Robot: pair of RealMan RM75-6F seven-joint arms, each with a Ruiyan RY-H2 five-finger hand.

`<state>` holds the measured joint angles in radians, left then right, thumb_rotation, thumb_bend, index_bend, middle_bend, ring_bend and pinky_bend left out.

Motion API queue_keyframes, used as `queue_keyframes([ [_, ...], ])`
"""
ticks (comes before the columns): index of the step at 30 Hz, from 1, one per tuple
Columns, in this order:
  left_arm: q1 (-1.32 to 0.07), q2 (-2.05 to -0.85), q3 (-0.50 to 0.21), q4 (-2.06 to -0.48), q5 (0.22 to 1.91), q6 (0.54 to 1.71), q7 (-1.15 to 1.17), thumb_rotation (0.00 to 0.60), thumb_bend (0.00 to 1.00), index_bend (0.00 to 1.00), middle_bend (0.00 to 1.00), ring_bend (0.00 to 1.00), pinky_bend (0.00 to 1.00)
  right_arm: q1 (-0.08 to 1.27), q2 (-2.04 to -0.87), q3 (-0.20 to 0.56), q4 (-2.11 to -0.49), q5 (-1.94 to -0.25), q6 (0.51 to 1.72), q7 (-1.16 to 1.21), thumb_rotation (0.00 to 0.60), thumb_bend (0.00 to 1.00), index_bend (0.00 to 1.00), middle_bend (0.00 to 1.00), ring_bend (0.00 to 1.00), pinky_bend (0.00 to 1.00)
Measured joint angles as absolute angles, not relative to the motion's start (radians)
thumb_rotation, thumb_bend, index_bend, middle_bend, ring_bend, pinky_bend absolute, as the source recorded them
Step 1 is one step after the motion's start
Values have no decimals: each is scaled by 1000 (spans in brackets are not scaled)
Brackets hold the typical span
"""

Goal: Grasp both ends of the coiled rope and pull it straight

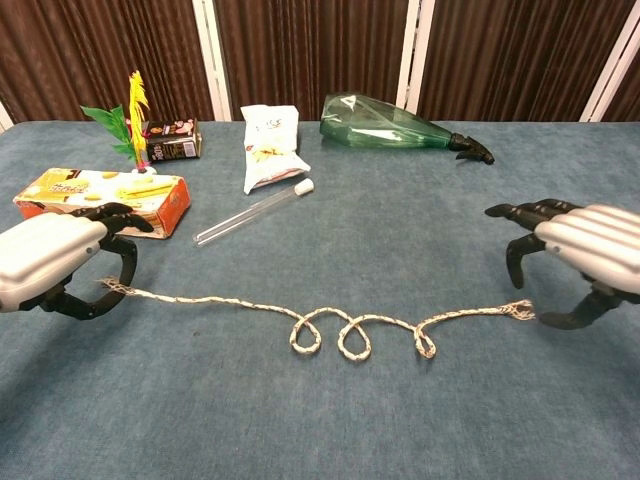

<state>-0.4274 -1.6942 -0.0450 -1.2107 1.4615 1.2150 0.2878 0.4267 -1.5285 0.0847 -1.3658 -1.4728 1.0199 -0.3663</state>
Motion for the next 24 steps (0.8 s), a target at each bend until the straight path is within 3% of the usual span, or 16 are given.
queue_keyframes([
  [11,-431,-1690,-48,-1212,1457,1211,286,600,451,595,136,24,149,450,-1592,84,-1289,-1432,1022,-376,600,397,644,0,0,0],
  [24,-431,-1689,-47,-1212,1457,1213,286,600,448,595,136,24,150,468,-1606,73,-1270,-1389,1000,-389,600,398,648,0,0,0],
])
